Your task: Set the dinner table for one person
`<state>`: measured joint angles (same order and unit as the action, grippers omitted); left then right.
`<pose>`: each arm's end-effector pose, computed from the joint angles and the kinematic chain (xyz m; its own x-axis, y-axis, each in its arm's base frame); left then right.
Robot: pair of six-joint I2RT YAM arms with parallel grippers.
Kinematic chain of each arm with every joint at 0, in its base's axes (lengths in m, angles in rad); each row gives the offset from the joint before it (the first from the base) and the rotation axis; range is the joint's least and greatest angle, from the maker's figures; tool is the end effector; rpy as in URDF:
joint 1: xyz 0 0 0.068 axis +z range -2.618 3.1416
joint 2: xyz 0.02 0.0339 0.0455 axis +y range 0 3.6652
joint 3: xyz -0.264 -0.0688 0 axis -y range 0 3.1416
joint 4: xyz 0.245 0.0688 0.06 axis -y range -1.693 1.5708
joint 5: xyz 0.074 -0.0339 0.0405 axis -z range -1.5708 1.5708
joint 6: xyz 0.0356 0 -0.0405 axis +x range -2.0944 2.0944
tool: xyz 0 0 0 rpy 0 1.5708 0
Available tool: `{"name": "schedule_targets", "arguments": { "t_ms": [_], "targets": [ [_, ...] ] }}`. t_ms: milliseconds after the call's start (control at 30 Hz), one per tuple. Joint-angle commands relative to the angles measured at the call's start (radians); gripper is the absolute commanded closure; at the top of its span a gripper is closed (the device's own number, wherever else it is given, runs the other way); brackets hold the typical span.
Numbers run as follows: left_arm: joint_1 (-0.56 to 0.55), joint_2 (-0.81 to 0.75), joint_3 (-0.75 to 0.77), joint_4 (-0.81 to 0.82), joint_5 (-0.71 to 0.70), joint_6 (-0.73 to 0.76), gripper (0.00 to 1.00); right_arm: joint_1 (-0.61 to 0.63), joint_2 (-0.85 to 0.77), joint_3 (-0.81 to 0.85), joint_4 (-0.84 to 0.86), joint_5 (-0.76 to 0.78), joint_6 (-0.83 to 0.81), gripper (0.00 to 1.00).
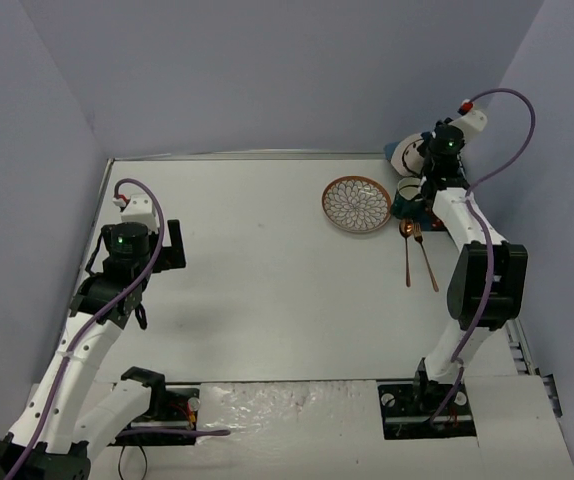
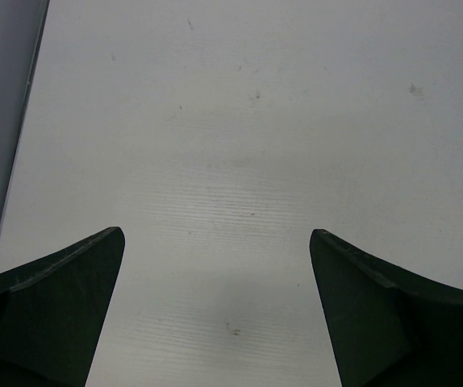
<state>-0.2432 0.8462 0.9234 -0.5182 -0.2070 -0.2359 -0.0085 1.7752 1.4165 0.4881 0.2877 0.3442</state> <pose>0.1795 -0.0370 0.3434 -0.4157 -0.1325 -0.8998 -0.0431 0.9911 -0.1261 0.4312 -0.0138 0.3561 0.2192 0.3217 -0.9211 0.2290 0.9007 0.3691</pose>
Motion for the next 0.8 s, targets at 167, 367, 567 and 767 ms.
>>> {"name": "schedule_targets", "arguments": {
  "t_ms": [167,367,567,767],
  "targets": [
    [-0.008,-0.037,0.034,0.047,0.002,0.004,0.03,0.176,-0.194,0.168,0.16,0.113,-0.311,1.0],
    [-0.008,-0.052,0.036,0.044,-0.01,0.0,0.03,0.312,-0.261,0.231,0.061,0.071,-0.317,1.0],
    [-0.006,-0.057,0.059,0.0,-0.061,-0.042,0.03,0.553,-0.277,0.243,-0.051,0.088,-0.285,1.0],
    [-0.004,-0.068,0.123,-0.161,-0.123,-0.13,0.03,0.897,-0.28,0.008,-0.048,0.274,-0.224,1.0]
  ]
}}
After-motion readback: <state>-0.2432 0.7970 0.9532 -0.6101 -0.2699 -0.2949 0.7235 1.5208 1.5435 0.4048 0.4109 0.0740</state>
